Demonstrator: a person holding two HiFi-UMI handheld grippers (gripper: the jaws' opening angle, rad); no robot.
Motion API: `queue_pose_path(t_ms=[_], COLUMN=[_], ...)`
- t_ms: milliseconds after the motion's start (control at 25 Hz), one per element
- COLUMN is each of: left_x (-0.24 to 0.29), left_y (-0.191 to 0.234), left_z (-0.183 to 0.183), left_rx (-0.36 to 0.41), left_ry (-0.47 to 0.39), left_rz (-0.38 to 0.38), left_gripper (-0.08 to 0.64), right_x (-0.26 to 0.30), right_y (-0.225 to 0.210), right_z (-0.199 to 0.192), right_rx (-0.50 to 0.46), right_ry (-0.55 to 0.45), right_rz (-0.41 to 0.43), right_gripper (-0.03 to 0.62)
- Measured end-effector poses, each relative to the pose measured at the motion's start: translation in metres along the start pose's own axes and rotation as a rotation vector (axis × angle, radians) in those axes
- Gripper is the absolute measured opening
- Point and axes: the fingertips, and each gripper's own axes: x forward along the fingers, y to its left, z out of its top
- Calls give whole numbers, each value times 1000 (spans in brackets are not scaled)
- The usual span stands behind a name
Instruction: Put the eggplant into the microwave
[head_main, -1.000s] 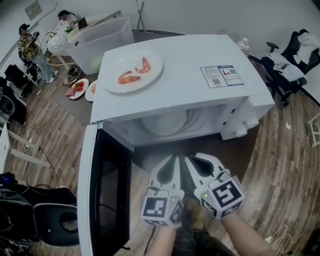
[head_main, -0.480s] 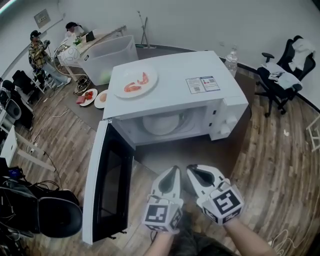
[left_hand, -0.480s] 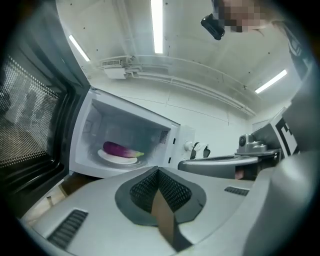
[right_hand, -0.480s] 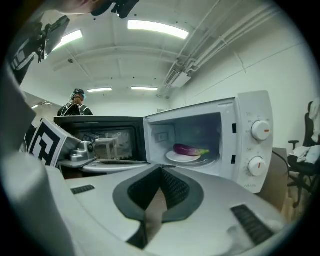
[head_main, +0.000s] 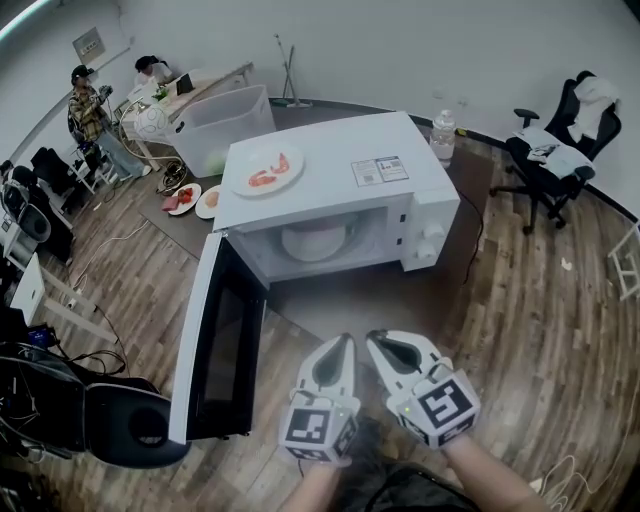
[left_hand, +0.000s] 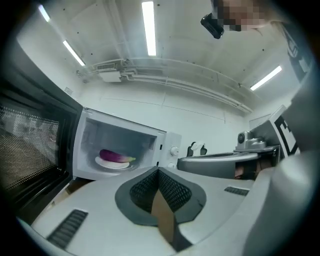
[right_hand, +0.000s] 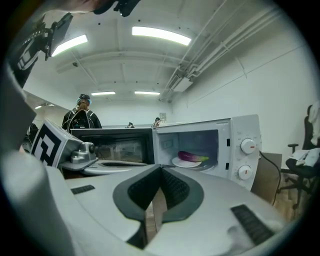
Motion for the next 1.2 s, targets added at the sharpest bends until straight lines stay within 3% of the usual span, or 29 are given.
queue_pose_path(t_ms=[400,920,1200], left_x=[-29,-62,-68], left_y=[-16,-40,-34], left_z=[25,48,60], left_rx=[-37,-7,2], left_ry=[-39,-55,-63], left_rz=[42,2,18], left_gripper=[0,0,0], right_x=[-29,-53,-50], right_y=[18,47,57], right_z=[25,41,51], right_rx=[9,37,17], right_ry=[-65,-84,-90], right_rz=[2,27,44], right_gripper=[2,2,2])
